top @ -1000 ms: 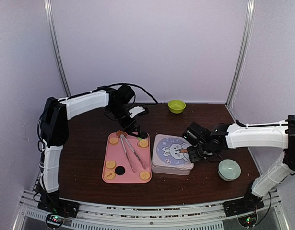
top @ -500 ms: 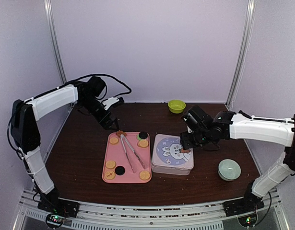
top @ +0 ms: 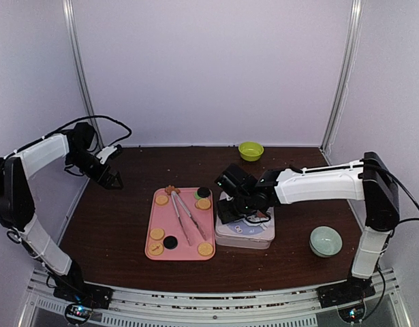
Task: Pack the cookies
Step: Reset both arms
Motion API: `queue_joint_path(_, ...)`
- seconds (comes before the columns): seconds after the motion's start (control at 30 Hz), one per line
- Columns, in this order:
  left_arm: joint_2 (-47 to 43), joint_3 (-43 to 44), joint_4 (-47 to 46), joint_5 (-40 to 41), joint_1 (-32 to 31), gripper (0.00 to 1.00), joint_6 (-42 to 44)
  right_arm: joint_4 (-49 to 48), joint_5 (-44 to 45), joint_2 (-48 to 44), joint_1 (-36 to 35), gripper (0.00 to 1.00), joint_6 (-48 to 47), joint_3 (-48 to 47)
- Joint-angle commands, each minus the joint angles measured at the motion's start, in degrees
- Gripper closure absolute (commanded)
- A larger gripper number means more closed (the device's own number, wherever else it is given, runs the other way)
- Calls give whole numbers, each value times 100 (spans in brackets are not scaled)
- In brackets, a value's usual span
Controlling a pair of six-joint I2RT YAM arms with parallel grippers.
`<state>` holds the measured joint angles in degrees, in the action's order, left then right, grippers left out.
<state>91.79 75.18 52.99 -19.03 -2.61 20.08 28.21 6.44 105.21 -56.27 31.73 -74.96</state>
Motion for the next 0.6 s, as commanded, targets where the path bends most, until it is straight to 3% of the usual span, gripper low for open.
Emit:
queue_joint_path(0.0,-250,-291,-529,-73,323,2,172,-25,-117,106,-93,43,136,-153)
queue_joint_path(0.13,-343,-620,-1073,228,420,2,46,252,22,-233,-2,37,38,-319)
queue_joint_path(0.17,-366,-710,-1243,307,444,2,15,267,101,-475,85,29,7,-277)
queue_joint_path(0.23,-408,-886,-1572,328,568,2,-68,54,324,-1127,345,2,-60,-23)
queue_joint_path(0.37,-638,-1492,-2784,214,915,2,-368,-110,1278,-2433,905,0,-254,552)
queue_joint_path(0.47,-867,-2373,-4311,217,1099,2,-713,-433,2451,-3366,1343,0,-393,1249)
queue_joint_path(0.57,-1017,-3044,-5617,330,1106,2,-949,-1677,3277,-4314,1788,0,-989,2576)
